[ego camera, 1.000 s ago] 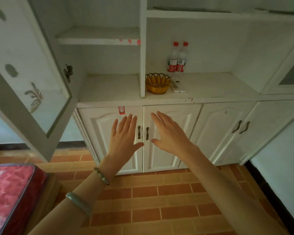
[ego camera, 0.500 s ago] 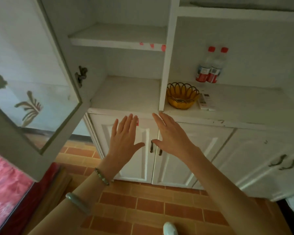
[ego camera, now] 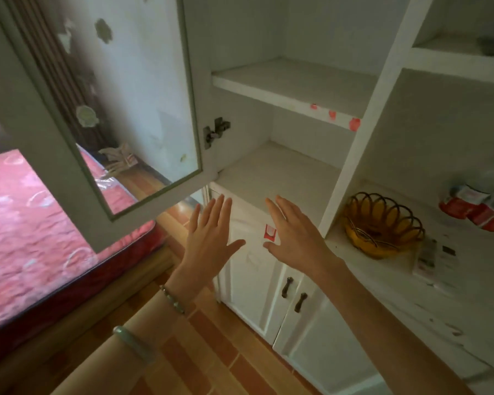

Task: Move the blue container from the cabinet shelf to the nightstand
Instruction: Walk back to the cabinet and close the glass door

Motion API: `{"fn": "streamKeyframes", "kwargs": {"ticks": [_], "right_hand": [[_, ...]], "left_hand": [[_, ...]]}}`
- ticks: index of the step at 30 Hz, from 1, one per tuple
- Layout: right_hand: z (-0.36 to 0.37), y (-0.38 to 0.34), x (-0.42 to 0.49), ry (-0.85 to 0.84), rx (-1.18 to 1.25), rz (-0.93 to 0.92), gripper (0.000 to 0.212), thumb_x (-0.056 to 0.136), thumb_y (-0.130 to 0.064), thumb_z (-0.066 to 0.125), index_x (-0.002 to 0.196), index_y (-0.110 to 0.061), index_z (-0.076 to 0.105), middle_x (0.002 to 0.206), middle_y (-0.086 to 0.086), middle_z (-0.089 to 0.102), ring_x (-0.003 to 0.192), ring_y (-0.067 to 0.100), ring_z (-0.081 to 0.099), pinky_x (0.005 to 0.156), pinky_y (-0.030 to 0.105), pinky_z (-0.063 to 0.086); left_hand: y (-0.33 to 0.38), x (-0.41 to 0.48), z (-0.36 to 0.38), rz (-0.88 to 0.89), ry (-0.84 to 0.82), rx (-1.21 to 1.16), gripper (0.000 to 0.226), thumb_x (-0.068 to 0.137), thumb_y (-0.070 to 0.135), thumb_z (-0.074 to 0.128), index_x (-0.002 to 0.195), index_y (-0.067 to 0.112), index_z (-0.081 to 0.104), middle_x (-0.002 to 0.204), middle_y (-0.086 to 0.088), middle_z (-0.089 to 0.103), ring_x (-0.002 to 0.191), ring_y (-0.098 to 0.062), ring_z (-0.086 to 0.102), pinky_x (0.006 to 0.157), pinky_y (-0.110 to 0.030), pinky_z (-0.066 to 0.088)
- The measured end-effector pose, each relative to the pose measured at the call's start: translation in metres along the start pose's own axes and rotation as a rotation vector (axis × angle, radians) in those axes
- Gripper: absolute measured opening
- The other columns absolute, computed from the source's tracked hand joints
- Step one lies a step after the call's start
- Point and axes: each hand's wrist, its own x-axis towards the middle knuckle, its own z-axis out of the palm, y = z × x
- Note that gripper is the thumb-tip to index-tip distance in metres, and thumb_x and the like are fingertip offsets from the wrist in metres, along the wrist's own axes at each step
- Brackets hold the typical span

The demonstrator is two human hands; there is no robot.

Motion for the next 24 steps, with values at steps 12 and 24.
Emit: {"fn": "streamKeyframes", "kwargs": {"ticks": [12,24], "right_hand": [[-0.005,-0.064,0.047,0.041,0.090,-0.419,0.083,0.084,-0.037,0.061,0.145,-0.013,0.010,0.154,0.013,0.016,0.142,0.028,0.014,0.114,0.038,0.018],[-0.056,-0.131,0.064,0.213,0.085,-0.667,0.083,0.081,-0.027,0.066,0.144,-0.014,0.014,0.151,0.014,0.023,0.139,0.031,0.022,0.111,0.039,0.026]], "left_hand": [[-0.073,-0.063,-0.058,-0.411,0.114,0.182,0.077,0.081,0.043,0.064,0.138,0.002,0.033,0.144,-0.018,0.039,0.133,-0.035,0.035,0.112,-0.052,0.022],[-0.170,-0.052,-0.158,-0.697,0.369,0.103,0.081,0.085,0.041,0.059,0.142,0.000,0.019,0.150,-0.019,0.025,0.139,-0.032,0.021,0.115,-0.046,0.014]]}}
